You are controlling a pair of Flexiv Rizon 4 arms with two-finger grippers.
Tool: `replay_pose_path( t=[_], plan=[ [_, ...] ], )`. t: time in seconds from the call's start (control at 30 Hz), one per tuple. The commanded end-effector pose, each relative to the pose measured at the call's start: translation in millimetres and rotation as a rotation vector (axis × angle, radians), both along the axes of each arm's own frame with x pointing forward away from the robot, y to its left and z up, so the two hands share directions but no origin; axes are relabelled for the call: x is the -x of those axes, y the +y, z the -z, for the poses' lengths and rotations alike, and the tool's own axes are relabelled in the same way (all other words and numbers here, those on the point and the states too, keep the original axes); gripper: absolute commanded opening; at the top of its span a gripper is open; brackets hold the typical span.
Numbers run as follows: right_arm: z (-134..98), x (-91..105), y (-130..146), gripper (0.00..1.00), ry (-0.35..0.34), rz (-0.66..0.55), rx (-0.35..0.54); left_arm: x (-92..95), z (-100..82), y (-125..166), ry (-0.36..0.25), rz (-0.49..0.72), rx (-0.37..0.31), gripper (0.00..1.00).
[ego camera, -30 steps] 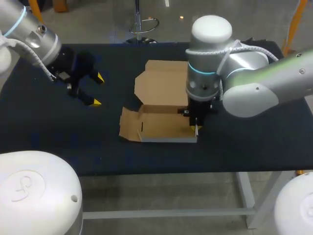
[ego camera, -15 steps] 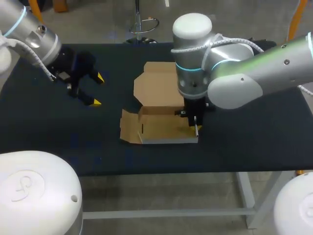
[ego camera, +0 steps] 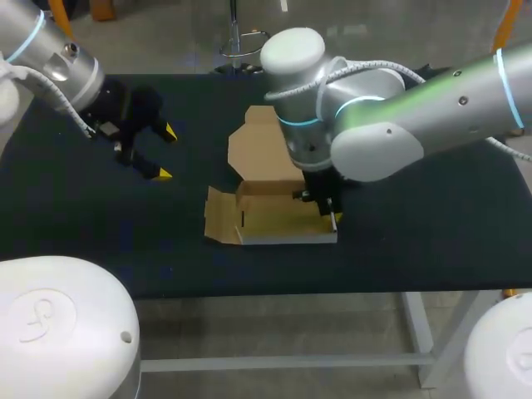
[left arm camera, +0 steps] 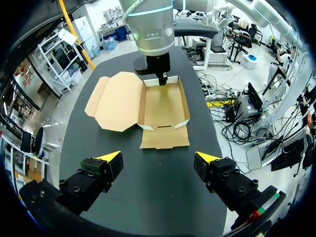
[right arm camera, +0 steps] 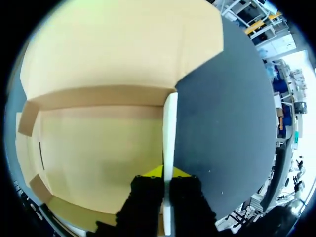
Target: Assemble the packaging by folding the flat box into shape, placing the metal phone stand inside, and closing the box properly
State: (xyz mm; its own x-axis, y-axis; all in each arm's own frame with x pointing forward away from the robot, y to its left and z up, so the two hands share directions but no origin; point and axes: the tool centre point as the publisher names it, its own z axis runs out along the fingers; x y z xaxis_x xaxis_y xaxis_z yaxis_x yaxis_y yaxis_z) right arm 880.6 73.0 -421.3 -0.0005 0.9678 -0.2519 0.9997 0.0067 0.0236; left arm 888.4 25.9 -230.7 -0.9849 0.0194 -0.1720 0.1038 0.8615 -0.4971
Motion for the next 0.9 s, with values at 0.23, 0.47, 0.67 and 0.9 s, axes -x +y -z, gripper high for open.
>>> replay_pose_path(
  t=[0.23,0.47,0.67,0.9],
  plan=[
    [1,-0.2,-10,0.00,-0.002,-0.100,-0.238,0.1,-0.9,0,0.002,-0.001,-0.005,1.00],
    [0,-5.7,-6,0.00,0.001,-0.120,-0.277,0.1,-0.9,0,0.002,-0.001,-0.005,1.00],
    [0,-6.8,1,0.00,-0.016,-0.104,-0.271,0.1,-0.9,0,0.002,-0.001,-0.005,1.00],
    [1,-8.7,5,0.00,-0.021,-0.082,-0.257,0.1,-0.9,0,0.002,-0.001,-0.005,1.00]
  ],
)
